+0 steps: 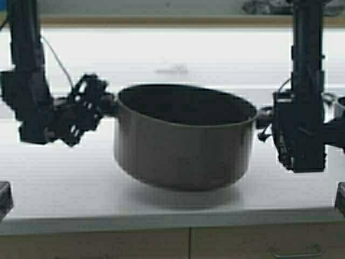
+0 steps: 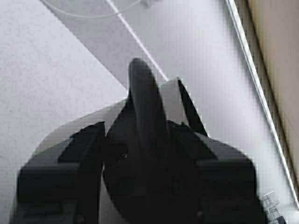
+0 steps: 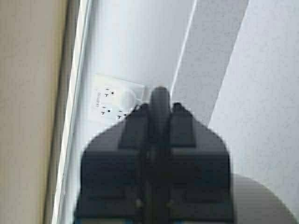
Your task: Open the cabinet, put the pot inside, then close it
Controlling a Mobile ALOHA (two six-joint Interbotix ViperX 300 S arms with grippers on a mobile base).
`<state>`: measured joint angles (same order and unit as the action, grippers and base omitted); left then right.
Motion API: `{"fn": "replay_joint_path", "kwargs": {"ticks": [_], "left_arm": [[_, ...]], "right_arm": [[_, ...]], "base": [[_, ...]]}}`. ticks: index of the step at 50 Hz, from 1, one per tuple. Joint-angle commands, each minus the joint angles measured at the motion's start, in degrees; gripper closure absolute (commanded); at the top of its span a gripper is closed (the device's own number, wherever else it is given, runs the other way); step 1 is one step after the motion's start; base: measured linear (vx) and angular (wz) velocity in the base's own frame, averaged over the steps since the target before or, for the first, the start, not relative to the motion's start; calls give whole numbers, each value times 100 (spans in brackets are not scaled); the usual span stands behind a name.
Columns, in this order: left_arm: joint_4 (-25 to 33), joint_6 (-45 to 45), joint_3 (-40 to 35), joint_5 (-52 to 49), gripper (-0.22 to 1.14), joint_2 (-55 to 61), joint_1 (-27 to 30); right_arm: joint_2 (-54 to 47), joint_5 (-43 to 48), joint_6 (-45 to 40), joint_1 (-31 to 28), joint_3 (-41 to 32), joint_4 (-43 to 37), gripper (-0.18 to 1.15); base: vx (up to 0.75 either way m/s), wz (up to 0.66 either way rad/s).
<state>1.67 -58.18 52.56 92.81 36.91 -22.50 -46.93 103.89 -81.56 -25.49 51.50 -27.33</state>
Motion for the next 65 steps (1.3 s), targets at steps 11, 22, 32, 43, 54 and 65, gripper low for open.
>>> {"fn": "replay_joint_path", "kwargs": {"ticks": [11,22,32,43,54,65], "left_arm": [[-44,18,334,70,89,-1011,-149],[-44,26,633,-202,89,-1538,-246],[264,53,870,-571,89,-2092,-527],[615,79,1037,-1195,89,-2865,-861],[984,571,1107,-1837,89,-3691,-1274],[1327,879,1160,-2136,89,-4140,-1661]], "right_arm": [[1195,79,44,-633,448,44,91],[1731,44,149,-888,694,44,91],[2259,-35,431,-1099,1011,62,91],[2821,-334,457,-1318,1230,70,91],[3331,-598,492,-1600,1362,-18,91],[3885,-835,853,-1916,1477,-202,91]], "base": [[0,0],[0,0],[0,0],[0,0],[0,0],[-1,0]]}}
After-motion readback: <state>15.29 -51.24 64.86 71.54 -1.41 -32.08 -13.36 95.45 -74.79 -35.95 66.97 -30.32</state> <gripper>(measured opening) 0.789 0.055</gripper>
